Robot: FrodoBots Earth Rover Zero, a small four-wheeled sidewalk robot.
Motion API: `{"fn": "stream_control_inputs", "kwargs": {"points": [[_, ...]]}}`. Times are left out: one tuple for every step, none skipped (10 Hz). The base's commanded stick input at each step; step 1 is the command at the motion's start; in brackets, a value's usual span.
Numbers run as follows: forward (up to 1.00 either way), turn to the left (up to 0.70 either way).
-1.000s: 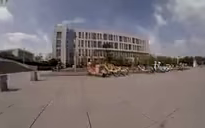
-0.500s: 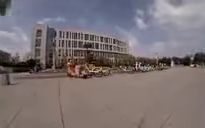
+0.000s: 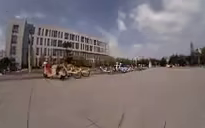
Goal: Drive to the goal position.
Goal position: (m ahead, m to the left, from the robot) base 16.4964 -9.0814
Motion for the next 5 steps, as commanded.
{"fn": "stream_control_inputs", "kwargs": {"points": [[0.7,0.0],[0.7,0.0],[0.7,0.0],[0.72,0.0],[0.85,0.0]]}}
